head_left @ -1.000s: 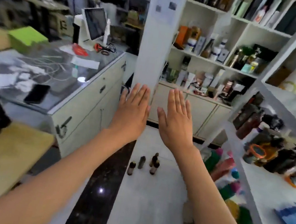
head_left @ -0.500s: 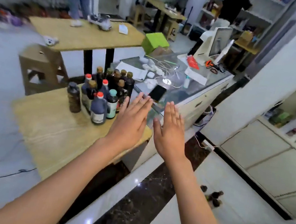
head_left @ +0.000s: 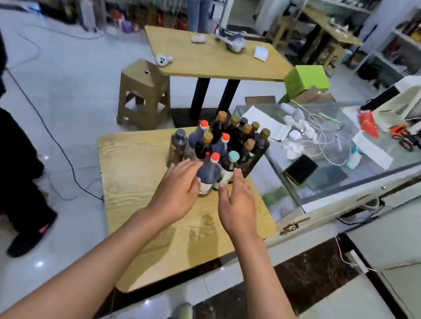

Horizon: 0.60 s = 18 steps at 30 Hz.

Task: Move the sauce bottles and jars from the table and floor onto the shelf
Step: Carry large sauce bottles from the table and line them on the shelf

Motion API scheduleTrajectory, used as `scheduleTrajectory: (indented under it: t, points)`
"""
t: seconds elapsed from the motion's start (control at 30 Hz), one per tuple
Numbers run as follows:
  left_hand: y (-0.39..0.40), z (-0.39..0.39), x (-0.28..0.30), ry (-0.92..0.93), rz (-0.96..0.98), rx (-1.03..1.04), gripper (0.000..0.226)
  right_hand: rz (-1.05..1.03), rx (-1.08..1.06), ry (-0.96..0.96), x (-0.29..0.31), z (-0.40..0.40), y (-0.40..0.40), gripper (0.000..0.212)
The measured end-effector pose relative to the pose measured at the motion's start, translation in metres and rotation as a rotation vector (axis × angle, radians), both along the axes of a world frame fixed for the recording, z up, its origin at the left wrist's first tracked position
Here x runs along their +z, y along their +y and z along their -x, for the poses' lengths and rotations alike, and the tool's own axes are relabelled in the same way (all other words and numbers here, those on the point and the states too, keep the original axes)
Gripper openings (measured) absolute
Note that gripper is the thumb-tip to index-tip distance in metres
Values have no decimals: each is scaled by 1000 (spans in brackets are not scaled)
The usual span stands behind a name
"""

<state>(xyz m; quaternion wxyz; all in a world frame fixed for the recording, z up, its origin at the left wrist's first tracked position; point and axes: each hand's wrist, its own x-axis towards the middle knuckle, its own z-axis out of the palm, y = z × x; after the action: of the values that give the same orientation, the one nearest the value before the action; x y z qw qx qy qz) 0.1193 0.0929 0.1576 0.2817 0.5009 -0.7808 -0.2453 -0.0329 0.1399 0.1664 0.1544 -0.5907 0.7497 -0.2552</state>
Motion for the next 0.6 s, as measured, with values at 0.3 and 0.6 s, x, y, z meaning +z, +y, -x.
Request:
scheduleTrajectory:
  t: [0.3,0.6]
  points:
    - [-98,14,-35,-74,-202,228,36,-105,-61,-303,-72,32,-110,42]
    - [-229,30,-68,-175,-376,359,59,-279,-53,-84,-128,53,-172,26]
